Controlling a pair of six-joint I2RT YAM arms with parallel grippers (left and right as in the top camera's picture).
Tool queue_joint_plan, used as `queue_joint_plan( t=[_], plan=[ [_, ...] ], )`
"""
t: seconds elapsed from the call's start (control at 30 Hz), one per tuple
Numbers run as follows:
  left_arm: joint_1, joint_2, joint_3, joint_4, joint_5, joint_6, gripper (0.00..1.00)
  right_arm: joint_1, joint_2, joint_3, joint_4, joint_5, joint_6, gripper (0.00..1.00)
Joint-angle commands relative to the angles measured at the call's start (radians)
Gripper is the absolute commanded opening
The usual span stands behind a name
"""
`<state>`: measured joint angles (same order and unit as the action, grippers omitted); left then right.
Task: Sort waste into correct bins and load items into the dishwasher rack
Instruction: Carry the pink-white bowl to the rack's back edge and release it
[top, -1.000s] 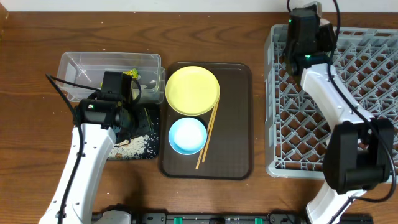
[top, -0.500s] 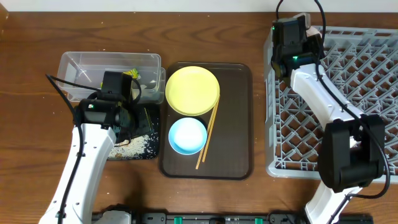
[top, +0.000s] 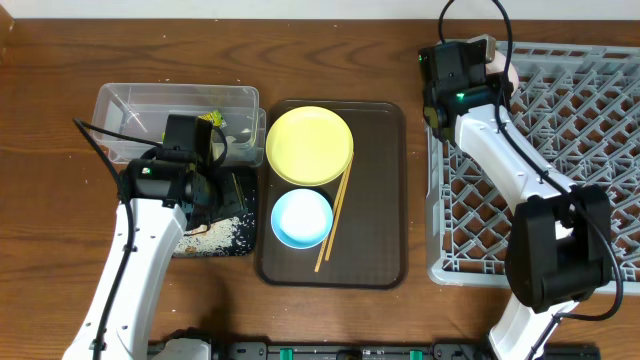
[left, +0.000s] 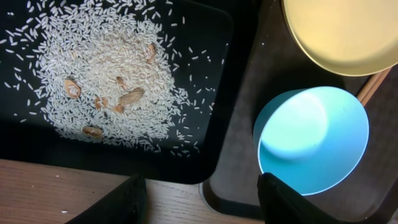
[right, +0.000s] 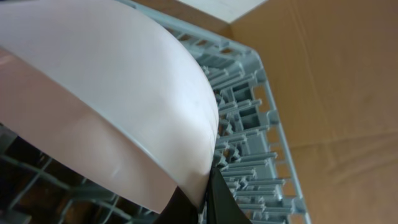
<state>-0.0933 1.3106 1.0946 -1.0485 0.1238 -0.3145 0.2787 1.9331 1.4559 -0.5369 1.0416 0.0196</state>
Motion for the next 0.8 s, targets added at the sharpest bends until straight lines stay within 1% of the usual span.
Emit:
queue_joint_plan(
  t=[0.0, 0.07, 0.2, 0.4, 0.63, 0.77],
  plan=[
    [0.003, -0.013, 0.011, -0.005, -0.012, -0.001, 0.60, 0.041, 0.018, -0.012, -0.032, -0.166, 0.127, 0.01],
    [0.003, -0.013, 0.011, -0.006, -0.012, -0.001, 0.61, 0.040, 0.018, -0.012, -0.024, -0.167, 0.159, 0.01],
    [0.003, -0.013, 0.011, -0.006, -0.008, -0.001, 0.61, 0.033, 0.018, -0.012, 0.037, -0.153, 0.159, 0.01],
    [0.003, -0.013, 0.011, -0.006, -0.004, -0.001, 0.61, 0.016, 0.018, -0.012, 0.135, -0.056, 0.155, 0.01],
    [0.003, -0.013, 0.011, -0.006, -0.004, -0.001, 0.61, -0.018, 0.018, -0.012, 0.275, 0.004, 0.027, 0.01],
    [0.003, -0.013, 0.011, -0.006, -0.005, -0.001, 0.61, -0.036, 0.018, -0.012, 0.318, 0.006, -0.032, 0.01]
  ],
)
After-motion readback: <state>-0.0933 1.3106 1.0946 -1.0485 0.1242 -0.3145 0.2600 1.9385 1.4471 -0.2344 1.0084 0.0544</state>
